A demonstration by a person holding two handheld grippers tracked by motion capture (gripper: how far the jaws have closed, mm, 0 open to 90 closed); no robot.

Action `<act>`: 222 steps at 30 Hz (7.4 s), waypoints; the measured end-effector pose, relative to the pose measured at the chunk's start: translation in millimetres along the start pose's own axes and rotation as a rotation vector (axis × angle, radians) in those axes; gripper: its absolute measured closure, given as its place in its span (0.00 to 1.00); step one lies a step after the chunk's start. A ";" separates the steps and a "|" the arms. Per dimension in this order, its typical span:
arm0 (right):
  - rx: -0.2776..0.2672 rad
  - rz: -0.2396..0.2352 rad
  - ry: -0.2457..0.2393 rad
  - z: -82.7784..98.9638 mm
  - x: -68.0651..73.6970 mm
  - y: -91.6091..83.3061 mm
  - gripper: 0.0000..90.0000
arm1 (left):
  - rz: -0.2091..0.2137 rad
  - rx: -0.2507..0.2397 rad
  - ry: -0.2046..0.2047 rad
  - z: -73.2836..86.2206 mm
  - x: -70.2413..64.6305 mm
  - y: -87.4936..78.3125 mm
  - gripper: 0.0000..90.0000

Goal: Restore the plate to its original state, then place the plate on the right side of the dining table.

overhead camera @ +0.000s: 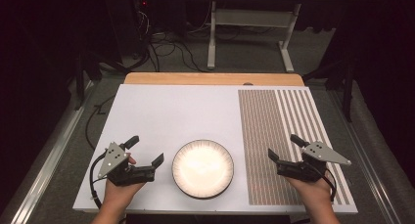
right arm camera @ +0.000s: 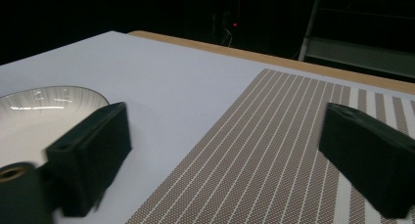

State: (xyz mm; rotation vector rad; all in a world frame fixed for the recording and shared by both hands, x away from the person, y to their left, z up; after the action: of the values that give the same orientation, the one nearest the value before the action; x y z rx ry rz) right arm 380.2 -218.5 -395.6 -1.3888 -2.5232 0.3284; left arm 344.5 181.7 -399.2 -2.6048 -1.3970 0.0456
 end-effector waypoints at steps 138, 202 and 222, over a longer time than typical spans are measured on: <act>0.442 -0.342 -0.238 51.3 113.0 57.0 1.00 | 0.022 0.006 0.012 -8.4 -2.4 4.3 0.00; 0.472 -0.389 -0.304 60.0 147.4 76.4 1.00 | 0.279 0.490 -0.276 43.6 -31.5 22.3 0.24; 0.474 -0.377 -0.320 60.6 149.5 74.5 1.00 | 0.258 0.533 -0.337 44.8 -29.8 20.6 0.59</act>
State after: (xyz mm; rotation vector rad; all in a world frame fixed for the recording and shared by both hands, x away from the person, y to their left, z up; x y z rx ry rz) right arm 342.7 -57.4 -460.7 -0.7123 -2.6300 1.0550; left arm 339.8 152.6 -448.7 -2.3570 -0.9420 0.8066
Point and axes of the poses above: each handheld gripper's, and its own axes: y roughly forward along the jaws, z roughly out of its underside, x roughly to its left, the point moved 8 cm from there along y, roughly forward along the jaws, and after that the axes turned 7 degrees about y, right-handed, at the moved point
